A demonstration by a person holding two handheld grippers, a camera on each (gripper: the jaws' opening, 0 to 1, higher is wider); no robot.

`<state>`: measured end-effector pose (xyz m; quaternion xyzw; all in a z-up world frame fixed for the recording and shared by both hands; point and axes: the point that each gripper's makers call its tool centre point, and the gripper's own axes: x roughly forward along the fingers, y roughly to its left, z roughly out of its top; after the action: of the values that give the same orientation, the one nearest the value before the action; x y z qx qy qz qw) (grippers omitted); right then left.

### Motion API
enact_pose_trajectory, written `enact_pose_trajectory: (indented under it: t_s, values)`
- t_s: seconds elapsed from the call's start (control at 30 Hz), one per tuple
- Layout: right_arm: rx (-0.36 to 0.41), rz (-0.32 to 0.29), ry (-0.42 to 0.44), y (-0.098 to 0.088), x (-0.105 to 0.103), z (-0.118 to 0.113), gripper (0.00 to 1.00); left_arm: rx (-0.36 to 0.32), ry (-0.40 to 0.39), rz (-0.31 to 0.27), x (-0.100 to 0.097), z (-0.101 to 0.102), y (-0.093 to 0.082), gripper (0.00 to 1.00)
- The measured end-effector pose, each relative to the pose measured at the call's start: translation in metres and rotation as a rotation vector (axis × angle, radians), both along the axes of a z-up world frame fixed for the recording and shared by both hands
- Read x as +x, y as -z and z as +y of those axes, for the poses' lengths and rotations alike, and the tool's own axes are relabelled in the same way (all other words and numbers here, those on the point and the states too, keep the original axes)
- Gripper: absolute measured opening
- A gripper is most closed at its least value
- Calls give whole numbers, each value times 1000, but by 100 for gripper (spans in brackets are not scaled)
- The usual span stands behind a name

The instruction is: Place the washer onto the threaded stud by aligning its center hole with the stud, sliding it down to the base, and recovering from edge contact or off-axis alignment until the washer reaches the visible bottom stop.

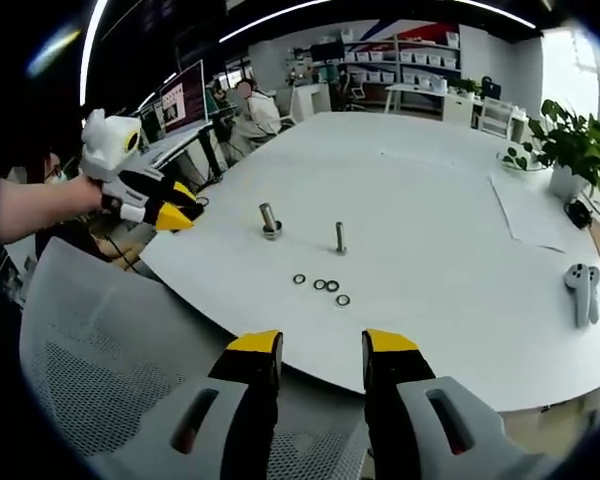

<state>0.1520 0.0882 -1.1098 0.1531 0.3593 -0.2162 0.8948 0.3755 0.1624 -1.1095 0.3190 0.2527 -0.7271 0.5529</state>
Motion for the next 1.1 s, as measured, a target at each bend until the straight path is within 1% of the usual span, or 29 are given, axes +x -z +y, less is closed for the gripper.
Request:
enact_pose_trajectory:
  t_s: [0.07, 0.17, 0.23, 0.3, 0.33, 0.4, 0.47, 0.5, 0.57, 0.63, 0.67, 0.7, 0.77, 0.83, 0.87, 0.9, 0.93, 0.97, 1.0, 1.03, 1.1]
  values:
    - [1, 1, 9, 0, -1, -2, 34, -6, -10, 35, -6, 6, -5, 28]
    - [14, 0, 23, 1, -3, -3, 35, -15, -12, 35, -7, 14, -6, 27]
    - [19, -7, 19, 1, -2, -2, 35, -28, -11, 28, -2, 16, -5, 27]
    - [15, 7, 16, 4, -2, -3, 35, -30, -36, 90, -5, 18, -8, 29]
    - [16, 15, 18, 5, -3, -3, 35, -32, -40, 109, -7, 19, -10, 30]
    - [15, 25, 28, 6, -6, -6, 35, -38, -27, 103, -9, 22, -13, 30]
    - [14, 28, 28, 3, -5, -4, 35, -45, -28, 120, -13, 25, -17, 30]
    - [13, 33, 25, 5, -5, -4, 35, -63, -32, 135, -15, 25, -21, 30]
    - [14, 40, 16, 5, -5, -3, 35, -72, -42, 147, -14, 26, -20, 31]
    - [20, 46, 15, 8, -6, -3, 35, -80, -42, 149, -17, 29, -21, 31]
    - [24, 40, 18, 8, -6, -3, 35, -79, -37, 148, -23, 31, -23, 31]
    - [21, 33, 21, 6, -5, -3, 35, -79, -32, 148, -26, 33, -24, 31]
    - [13, 21, 36, 3, -7, -5, 35, -86, -26, 143, -24, 35, -22, 30]
    - [17, 15, 40, 0, -6, -4, 35, -89, -30, 153, -29, 41, -25, 30]
    - [18, 19, 37, -1, -6, -2, 35, -90, -25, 158, -30, 42, -24, 31]
    - [18, 27, 30, 4, -7, -4, 35, -75, -17, 149, -29, 43, -23, 31]
    - [17, 34, 26, 6, -7, -5, 35, -75, -14, 123, -26, 44, -26, 31]
    - [17, 35, 26, 6, -8, -4, 35, -90, -10, 109, -24, 45, -29, 31]
    - [17, 36, 26, 6, -8, -4, 35, -103, -19, 115, -24, 47, -35, 31]
    - [17, 36, 30, 4, -9, -4, 35, -105, -30, 133, -24, 49, -37, 31]
    - [19, 34, 26, 4, -8, -3, 35, -103, -54, 162, -22, 53, -37, 31]
